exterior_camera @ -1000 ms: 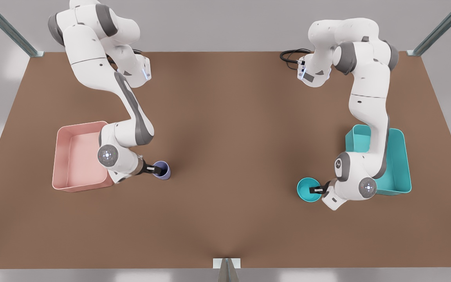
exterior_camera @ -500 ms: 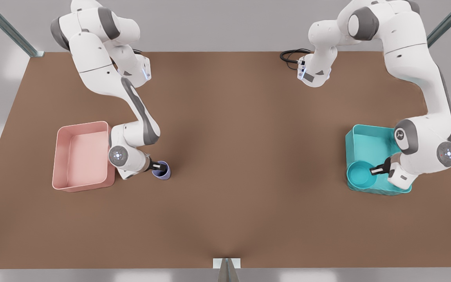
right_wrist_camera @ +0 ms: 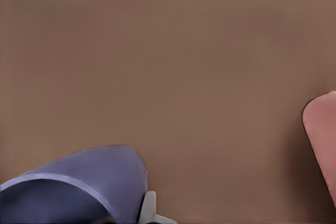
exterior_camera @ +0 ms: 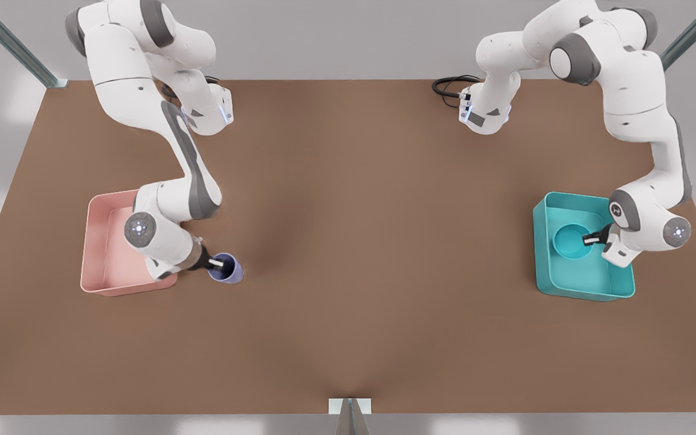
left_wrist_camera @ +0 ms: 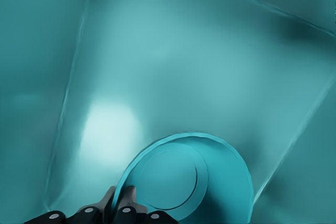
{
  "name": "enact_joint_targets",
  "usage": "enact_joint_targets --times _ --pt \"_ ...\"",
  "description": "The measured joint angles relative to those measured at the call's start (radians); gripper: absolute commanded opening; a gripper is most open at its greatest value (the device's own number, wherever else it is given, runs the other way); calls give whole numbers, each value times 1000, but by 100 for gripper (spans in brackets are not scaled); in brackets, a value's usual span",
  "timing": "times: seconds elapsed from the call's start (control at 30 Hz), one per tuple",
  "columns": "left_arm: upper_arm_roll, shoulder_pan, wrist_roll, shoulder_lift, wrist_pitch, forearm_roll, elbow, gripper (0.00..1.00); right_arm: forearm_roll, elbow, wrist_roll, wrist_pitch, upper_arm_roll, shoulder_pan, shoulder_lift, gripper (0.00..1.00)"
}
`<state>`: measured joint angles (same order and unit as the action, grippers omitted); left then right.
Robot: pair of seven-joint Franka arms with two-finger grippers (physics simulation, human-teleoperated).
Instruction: Put the bowls and cups in different boxes
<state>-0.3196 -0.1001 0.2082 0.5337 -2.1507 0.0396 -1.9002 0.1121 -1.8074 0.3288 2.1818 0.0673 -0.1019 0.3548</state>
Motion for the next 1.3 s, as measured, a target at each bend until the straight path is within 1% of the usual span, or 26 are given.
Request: enact_joint_targets --times 0.07,0.13,0.17,0.2,0.27,0.3,0.33,0.4,0.53,0.63,0.73,0.77,0.8,0.93,1.13,1.23,1.3 --pt "0 7 42 -44 -1 29 12 100 -38 -16 -52 -56 -2 95 -83 21" --pt "-2 5 74 -127 72 41 101 100 -69 -37 -113 -105 -6 199 -140 21" --pt "24 3 76 -172 126 21 148 100 -82 -41 -145 -124 -7 248 -155 21" --pt "74 13 70 -214 182 -5 192 100 -93 -44 -178 -141 -8 289 -166 21" --pt "222 53 44 -256 302 -56 324 100 -108 -62 -239 -163 -14 334 -173 21" --pt "290 95 28 -268 361 -82 391 100 -116 -66 -267 -164 -18 339 -161 21" --pt "333 147 13 -284 420 -101 446 100 -122 -69 -294 -157 -21 342 -133 21" --pt "390 216 -15 -312 515 -130 500 100 -130 -96 -342 -122 -27 350 -82 21" --pt "418 229 -75 -319 640 -156 553 100 -136 -111 -423 15 -34 367 40 21" --pt "443 222 -115 -321 736 -164 558 100 -138 -108 -474 93 -38 367 86 21" --pt "445 220 -148 -321 798 -169 560 100 -138 -108 -515 144 -37 367 112 21" --pt "445 219 -158 -321 812 -170 563 100 -138 -109 -526 154 -37 367 114 82" --pt "445 218 -167 -321 822 -171 566 100 -143 -109 -534 163 -37 367 115 100" --pt "445 218 -200 -321 842 -168 568 100 -203 -107 -512 185 -37 367 111 100" --pt "445 218 -237 -322 844 -165 568 100 -166 -82 -538 131 -24 358 49 100" --pt "445 218 -251 -321 844 -166 568 100 -130 -34 -564 58 -16 345 -9 100" --pt "445 218 -260 -322 844 -166 568 100 -111 60 -560 -53 -14 311 -52 100"
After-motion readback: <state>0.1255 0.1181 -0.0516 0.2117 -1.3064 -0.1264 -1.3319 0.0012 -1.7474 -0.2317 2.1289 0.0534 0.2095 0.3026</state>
